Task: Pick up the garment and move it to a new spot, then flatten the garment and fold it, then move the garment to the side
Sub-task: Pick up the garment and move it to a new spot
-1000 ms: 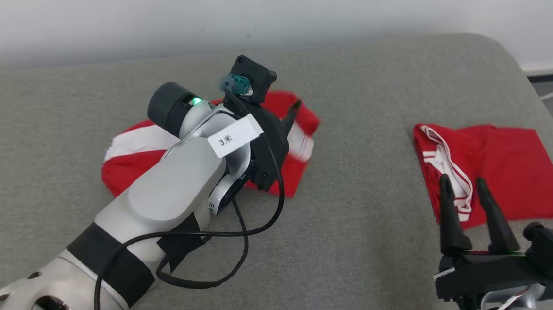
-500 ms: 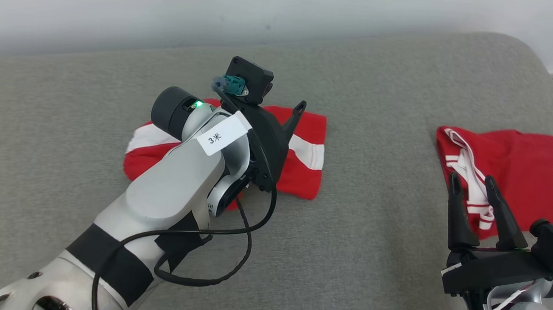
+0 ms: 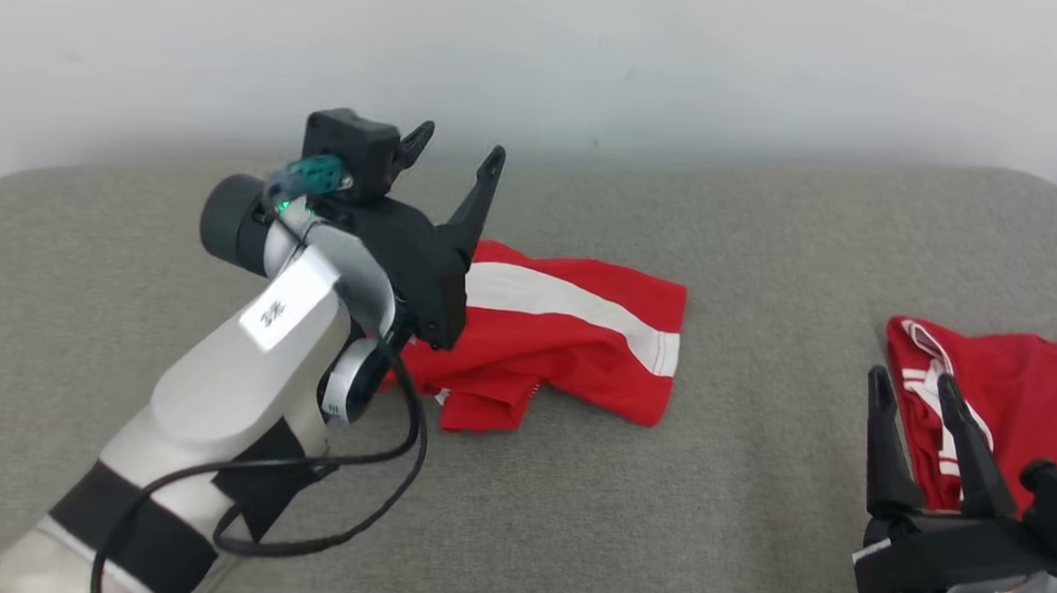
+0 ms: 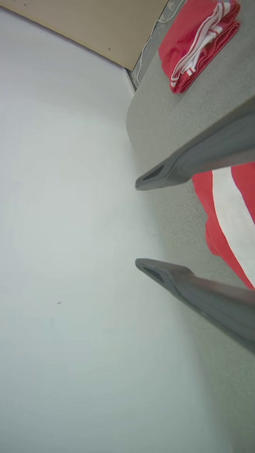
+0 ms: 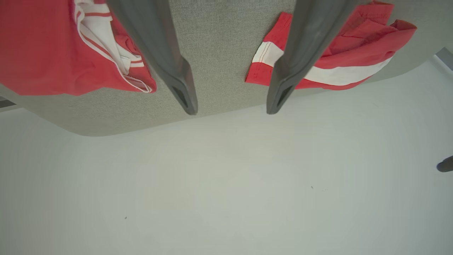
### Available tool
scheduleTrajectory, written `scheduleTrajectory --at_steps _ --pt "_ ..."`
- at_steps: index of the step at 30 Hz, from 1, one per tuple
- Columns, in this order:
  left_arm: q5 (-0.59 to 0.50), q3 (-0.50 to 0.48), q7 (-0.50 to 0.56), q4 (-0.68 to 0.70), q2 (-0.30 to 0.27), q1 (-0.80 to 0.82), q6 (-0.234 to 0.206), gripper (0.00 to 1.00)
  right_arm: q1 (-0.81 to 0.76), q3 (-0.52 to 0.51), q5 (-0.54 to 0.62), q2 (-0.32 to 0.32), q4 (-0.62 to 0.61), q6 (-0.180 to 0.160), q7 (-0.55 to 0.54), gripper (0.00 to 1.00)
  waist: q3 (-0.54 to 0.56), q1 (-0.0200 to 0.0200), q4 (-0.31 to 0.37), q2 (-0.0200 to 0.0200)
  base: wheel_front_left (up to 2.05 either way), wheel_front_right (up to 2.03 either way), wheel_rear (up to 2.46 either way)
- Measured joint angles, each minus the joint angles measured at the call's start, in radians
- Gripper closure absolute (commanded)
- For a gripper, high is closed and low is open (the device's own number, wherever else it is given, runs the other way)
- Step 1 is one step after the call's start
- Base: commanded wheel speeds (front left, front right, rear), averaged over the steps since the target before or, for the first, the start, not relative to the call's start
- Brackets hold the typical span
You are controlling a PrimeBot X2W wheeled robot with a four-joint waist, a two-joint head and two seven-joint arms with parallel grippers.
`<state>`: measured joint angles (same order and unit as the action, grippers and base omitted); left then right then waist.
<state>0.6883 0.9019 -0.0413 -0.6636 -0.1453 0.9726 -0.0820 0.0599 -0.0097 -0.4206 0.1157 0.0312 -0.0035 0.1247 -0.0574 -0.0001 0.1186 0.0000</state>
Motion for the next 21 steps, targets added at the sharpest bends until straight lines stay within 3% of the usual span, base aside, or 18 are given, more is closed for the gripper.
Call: scheduleTrajectory --at_steps 5,17,21 --pt "0.000 -0.022 -0.071 0.097 -0.023 -0.084 -0.017 0.00 -0.031 -0.009 0.000 0.002 -0.008 -0.001 0.010 0.00 0.032 0.0000 -0.031 0.0001 0.00 0.00 0.00" --pt "0.003 -0.081 -0.137 0.359 -0.230 -0.491 -0.042 0.00 -0.076 0.026 0.010 -0.002 -0.030 -0.001 0.016 0.00 0.102 -0.0001 -0.089 0.0000 0.00 0.00 0.00" --pt "0.002 -0.204 -0.161 0.373 -0.247 -0.603 -0.042 0.00 -0.075 0.037 0.010 -0.012 -0.024 -0.001 0.015 0.00 0.106 0.0000 -0.086 0.0000 0.00 0.00 0.00"
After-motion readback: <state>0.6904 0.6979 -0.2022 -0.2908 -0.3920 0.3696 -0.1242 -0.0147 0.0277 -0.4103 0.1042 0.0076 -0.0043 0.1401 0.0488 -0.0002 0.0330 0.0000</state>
